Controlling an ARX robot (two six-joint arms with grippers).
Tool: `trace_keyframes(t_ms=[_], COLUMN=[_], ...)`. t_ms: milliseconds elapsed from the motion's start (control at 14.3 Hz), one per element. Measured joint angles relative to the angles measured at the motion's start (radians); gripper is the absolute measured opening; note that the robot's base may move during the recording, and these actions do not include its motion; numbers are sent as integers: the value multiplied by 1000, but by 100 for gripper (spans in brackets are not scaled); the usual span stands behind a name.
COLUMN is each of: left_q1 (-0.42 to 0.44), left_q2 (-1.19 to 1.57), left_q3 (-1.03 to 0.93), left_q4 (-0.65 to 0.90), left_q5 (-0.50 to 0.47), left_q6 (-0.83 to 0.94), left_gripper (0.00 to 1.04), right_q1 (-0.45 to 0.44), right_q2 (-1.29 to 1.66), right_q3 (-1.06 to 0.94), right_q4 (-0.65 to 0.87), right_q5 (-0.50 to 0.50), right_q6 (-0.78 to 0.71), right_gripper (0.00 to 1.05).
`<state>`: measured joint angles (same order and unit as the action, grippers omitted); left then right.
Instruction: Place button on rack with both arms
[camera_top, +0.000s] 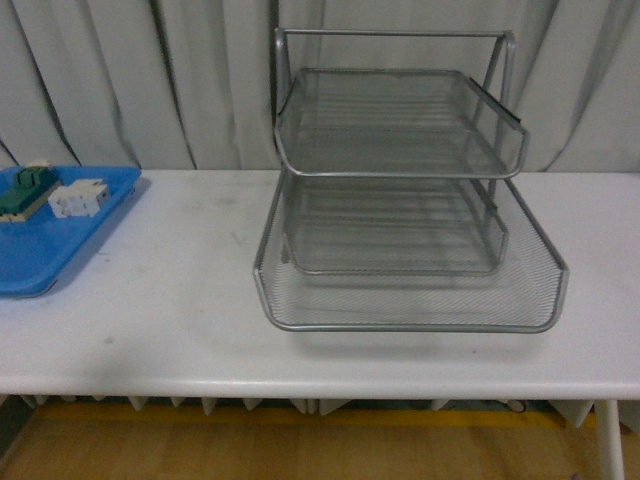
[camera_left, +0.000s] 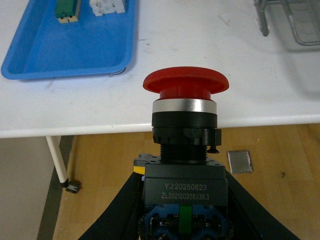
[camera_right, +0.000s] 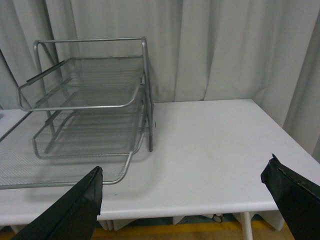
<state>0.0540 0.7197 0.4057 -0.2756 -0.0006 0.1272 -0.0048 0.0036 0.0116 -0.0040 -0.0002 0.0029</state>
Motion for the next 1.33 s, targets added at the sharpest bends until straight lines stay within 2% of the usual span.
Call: trace_keyframes(t_ms=[351, 421, 491, 561, 631, 701, 841, 1192, 1332], left_q1=[0, -18, -102, -248, -335, -426, -505, -483, -468], left_q2=[0, -8, 4, 111, 213, 376, 703, 1225, 1301], left_q3=[0, -16, -50, -25, 15, 86, 264, 604, 685], left_q4=[3, 58, 186, 319, 399, 497, 600, 528, 511], left_q5=[1, 11, -61, -142, -188, -182, -123, -104, -108], left_q6=[0, 16, 66, 80, 80, 67, 39, 26, 6], left_gripper=[36, 36, 36, 36, 36, 36, 36, 36, 37], right_q1=[0, 0, 0, 2, 4, 5, 5, 5, 5], right_q2=[0, 0, 0, 0, 0, 0, 0, 0, 0], right_q3=[0, 0, 0, 0, 0, 0, 0, 0, 0], right_q4=[-4, -1, 3, -1, 0, 0, 0, 0, 0], right_q5=[3, 4, 4, 2, 2, 2, 2, 2, 2], right_q6=[0, 0, 0, 0, 0, 0, 0, 0, 0], right_gripper=[98, 98, 98, 98, 98, 98, 98, 98, 98])
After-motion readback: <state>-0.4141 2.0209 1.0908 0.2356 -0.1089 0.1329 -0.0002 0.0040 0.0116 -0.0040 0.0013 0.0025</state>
